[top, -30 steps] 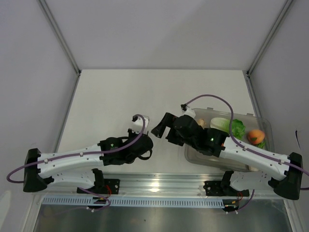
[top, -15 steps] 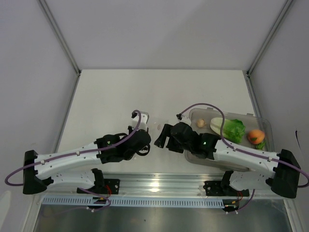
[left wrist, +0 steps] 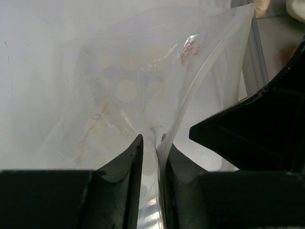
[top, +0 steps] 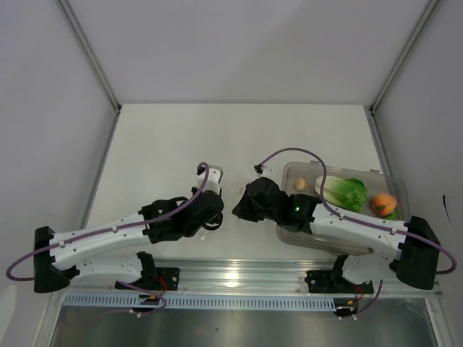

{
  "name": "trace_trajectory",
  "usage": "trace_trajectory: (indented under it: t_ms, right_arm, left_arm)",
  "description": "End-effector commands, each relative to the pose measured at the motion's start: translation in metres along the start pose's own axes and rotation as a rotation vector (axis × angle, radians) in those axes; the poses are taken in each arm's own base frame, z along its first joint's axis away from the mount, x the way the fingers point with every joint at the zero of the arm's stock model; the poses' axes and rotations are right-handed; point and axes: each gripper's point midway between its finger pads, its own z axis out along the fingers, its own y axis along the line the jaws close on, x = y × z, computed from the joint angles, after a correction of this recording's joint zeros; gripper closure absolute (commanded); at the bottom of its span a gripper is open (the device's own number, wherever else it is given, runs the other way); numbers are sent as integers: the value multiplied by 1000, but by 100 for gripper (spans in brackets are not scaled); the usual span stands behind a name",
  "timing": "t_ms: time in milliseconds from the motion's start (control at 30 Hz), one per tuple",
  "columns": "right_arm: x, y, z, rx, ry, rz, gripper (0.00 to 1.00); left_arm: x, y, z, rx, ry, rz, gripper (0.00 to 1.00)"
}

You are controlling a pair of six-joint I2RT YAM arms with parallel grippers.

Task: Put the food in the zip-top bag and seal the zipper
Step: Open the zipper of the food storage bag at the center of the board.

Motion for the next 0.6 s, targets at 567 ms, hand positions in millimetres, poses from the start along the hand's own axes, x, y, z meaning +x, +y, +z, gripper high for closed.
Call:
trace_trajectory:
  t_ms: [567]
  right_arm:
    - [-9, 0, -4, 49, -13, -42, 100]
  left_arm:
    - [-36, -7, -21, 81, -54, -22, 79]
